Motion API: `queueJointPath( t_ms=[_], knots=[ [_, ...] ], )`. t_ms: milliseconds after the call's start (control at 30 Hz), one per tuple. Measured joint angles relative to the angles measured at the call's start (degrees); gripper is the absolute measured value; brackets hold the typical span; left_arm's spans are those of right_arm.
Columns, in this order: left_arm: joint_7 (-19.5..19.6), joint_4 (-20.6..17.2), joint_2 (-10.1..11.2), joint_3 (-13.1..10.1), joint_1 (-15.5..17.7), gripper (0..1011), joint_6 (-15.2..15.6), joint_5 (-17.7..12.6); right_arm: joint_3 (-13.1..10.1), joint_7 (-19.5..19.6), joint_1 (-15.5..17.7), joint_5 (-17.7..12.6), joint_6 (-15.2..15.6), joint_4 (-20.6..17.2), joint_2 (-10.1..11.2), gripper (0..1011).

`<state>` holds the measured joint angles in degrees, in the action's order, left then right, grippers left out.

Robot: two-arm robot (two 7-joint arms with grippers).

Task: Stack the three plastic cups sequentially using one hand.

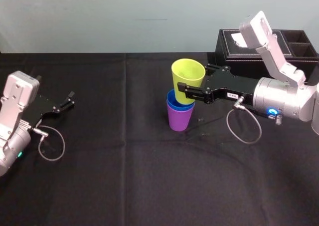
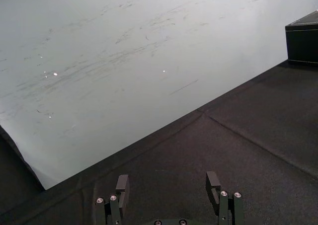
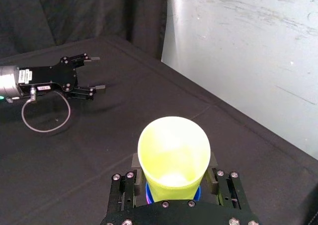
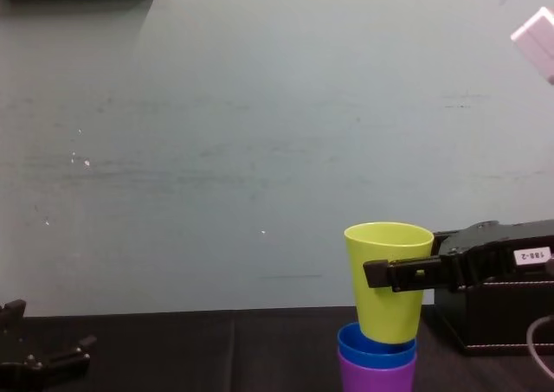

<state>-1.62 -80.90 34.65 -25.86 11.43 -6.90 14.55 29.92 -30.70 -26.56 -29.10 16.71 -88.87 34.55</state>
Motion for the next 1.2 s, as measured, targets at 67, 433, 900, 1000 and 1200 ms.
queueJointPath(
  t_ms=[67, 433, 900, 1000, 1200],
  knots=[
    [0.0, 0.0, 0.0, 0.0, 0.0, 1011, 0.0, 0.0, 0.17, -0.05, -0.22, 0.16, -0.04, 0.45, -0.28, 726],
    [0.0, 0.0, 0.0, 0.0, 0.0, 1011, 0.0, 0.0, 0.6, -0.46, -0.49, 0.55, -0.36, 1.57, -0.76, 726],
    [0.0, 0.0, 0.0, 0.0, 0.0, 1012, 0.0, 0.0, 1.05, -1.19, -0.57, 0.87, -1.65, 2.92, -1.46, 726],
    [0.0, 0.0, 0.0, 0.0, 0.0, 1012, 0.0, 0.0, 1.19, -1.2, -0.51, 1.21, -1.89, 3.25, -1.59, 726],
    [0.0, 0.0, 0.0, 0.0, 0.0, 1011, 0.0, 0.0, 1.29, -1.13, -0.33, 1.7, -2.3, 3.94, -1.92, 726]
  ],
)
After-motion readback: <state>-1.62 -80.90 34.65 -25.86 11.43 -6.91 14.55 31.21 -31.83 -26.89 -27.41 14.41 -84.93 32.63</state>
